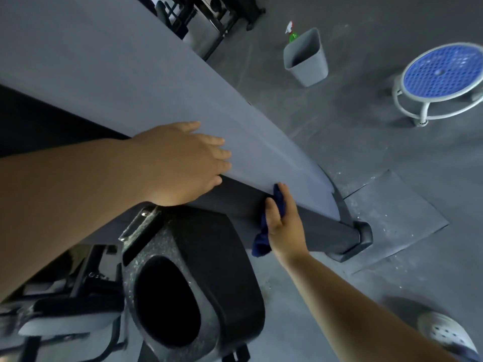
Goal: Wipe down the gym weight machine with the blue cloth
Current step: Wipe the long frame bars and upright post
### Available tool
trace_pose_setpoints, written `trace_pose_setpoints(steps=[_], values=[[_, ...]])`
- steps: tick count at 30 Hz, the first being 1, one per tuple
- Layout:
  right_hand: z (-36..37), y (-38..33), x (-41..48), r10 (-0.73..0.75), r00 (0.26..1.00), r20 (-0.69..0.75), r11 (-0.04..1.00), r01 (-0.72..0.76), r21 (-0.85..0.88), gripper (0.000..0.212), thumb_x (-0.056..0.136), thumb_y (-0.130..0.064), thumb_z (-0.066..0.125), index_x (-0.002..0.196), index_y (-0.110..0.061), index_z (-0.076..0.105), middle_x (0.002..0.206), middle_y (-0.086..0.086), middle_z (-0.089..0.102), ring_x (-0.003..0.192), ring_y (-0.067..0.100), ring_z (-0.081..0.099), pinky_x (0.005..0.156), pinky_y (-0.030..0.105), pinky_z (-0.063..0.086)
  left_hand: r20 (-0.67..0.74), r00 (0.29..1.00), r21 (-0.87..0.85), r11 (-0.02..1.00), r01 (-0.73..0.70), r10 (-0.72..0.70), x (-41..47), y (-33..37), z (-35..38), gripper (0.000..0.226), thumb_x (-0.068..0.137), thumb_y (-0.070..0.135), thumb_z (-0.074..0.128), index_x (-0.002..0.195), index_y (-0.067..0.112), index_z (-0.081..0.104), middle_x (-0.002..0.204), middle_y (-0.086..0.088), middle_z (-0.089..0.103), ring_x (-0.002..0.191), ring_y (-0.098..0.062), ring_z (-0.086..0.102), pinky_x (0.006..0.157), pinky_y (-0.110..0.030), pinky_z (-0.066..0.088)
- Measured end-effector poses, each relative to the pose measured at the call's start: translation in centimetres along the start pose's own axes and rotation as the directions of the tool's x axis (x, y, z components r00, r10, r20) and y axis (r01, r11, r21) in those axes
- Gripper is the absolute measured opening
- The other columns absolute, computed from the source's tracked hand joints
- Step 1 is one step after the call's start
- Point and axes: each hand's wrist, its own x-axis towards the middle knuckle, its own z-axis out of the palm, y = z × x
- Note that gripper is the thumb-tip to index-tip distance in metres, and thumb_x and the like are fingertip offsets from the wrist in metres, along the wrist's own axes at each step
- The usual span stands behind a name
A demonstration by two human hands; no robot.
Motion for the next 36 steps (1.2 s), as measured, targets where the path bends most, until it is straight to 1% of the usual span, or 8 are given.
trace_pose_setpoints(steps=[3, 6, 10, 15, 21, 25, 29, 36], values=[[-1.4, 2.0, 1.6, 0.316, 0.941, -0.119, 0.948, -0.308, 0.082, 0.035, 0.102, -0.034, 0.046, 0.137, -0.029, 0.046, 0.138, 0.001, 0.053, 0.119, 0.021, 0.052, 0.105, 0.037, 0.039, 0.012, 1.0, -0.005, 1.0, 0.003, -0.003, 0.7, 0.6, -0.1, 0.053, 0.104, 0.044, 0.01, 0.156, 0.033, 0.008, 0.164, 0.014, -0.002, 0.15, -0.006, -0.006, 0.12, -0.038, -0.005], [-0.2, 0.4, 2.1, 0.344, 0.928, -0.141, 0.932, -0.319, 0.172, 0.009, 0.098, -0.03, 0.048, 0.1, -0.022, 0.052, 0.116, 0.008, 0.061, 0.101, 0.024, 0.055, 0.094, 0.039, 0.045, -0.01, 1.0, -0.052, 0.999, 0.017, -0.018, 0.8, 0.6, -0.6, 0.053, 0.104, 0.042, 0.01, 0.155, 0.033, 0.011, 0.164, 0.014, 0.005, 0.15, -0.004, 0.0, 0.121, -0.034, -0.002], [1.9, -2.8, 0.9, 0.183, 0.983, -0.019, 0.971, -0.178, 0.16, 0.046, 0.1, -0.031, 0.049, 0.145, -0.025, 0.04, 0.14, -0.008, 0.046, 0.134, 0.017, 0.041, 0.114, 0.04, 0.032, -0.053, 0.998, -0.123, 0.992, 0.025, -0.031, -0.3, 0.7, -1.1, 0.051, 0.104, 0.039, 0.015, 0.154, 0.032, 0.02, 0.163, 0.013, 0.015, 0.149, -0.007, 0.015, 0.12, -0.029, 0.008], [0.3, -8.3, -0.3, 0.209, 0.975, 0.077, 0.951, -0.22, 0.215, 0.049, 0.099, -0.024, 0.054, 0.146, -0.031, 0.039, 0.132, -0.006, 0.054, 0.109, 0.015, 0.058, 0.1, 0.039, 0.048, -0.122, 0.98, -0.343, 0.933, 0.104, -0.154, -4.5, 0.0, -2.3, 0.052, 0.102, 0.046, 0.026, 0.153, 0.036, 0.023, 0.16, 0.017, 0.021, 0.145, -0.008, 0.025, 0.118, -0.036, 0.025], [1.7, -22.5, -5.1, 0.013, 0.921, 0.389, 0.847, -0.217, 0.485, 0.039, 0.098, -0.035, 0.051, 0.136, -0.023, 0.054, 0.104, 0.003, 0.062, 0.07, 0.023, 0.059, 0.06, 0.035, 0.048, -0.239, 0.855, -0.95, 0.291, -0.109, -0.459, -13.4, 1.0, -5.0, 0.07, 0.088, 0.055, 0.047, 0.15, 0.051, 0.014, 0.136, 0.041, 0.026, 0.12, 0.023, 0.032, 0.104, -0.012, 0.025], [4.2, -31.9, -11.8, -0.156, 0.777, 0.61, 0.887, -0.161, 0.432, 0.038, 0.098, -0.045, 0.048, 0.118, -0.017, 0.066, 0.097, 0.003, 0.072, 0.086, 0.02, 0.068, 0.075, 0.035, 0.054, -0.306, 0.642, -0.941, 0.121, -0.317, -0.703, -20.3, 0.3, -6.5, 0.075, 0.086, 0.058, 0.047, 0.152, 0.044, 0.014, 0.146, 0.028, 0.029, 0.119, 0.02, 0.035, 0.096, 0.002, 0.029], [7.2, -38.6, -18.0, -0.294, 0.637, 0.712, 0.905, -0.053, 0.421, 0.072, 0.073, -0.067, 0.05, 0.126, -0.022, 0.064, 0.108, 0.004, 0.07, 0.106, 0.023, 0.066, 0.084, 0.036, 0.054, -0.31, 0.371, -0.892, 0.133, -0.431, -0.876, -27.4, -1.0, -7.5, 0.031, 0.087, 0.049, 0.061, 0.111, 0.052, 0.041, 0.102, 0.027, 0.058, 0.09, 0.016, 0.055, 0.067, 0.0, 0.04], [14.9, -44.3, -23.8, -0.557, 0.389, 0.734, 0.804, 0.473, 0.36, 0.052, 0.099, -0.058, 0.028, 0.144, -0.037, 0.043, 0.149, -0.011, 0.046, 0.138, 0.002, 0.038, 0.116, 0.029, 0.026, -0.08, -0.355, -0.785, 0.278, -0.553, -0.931, -36.1, -3.7, -1.2, 0.051, 0.081, 0.023, 0.07, 0.121, 0.046, 0.049, 0.105, 0.029, 0.054, 0.092, 0.012, 0.056, 0.076, -0.009, 0.048]])
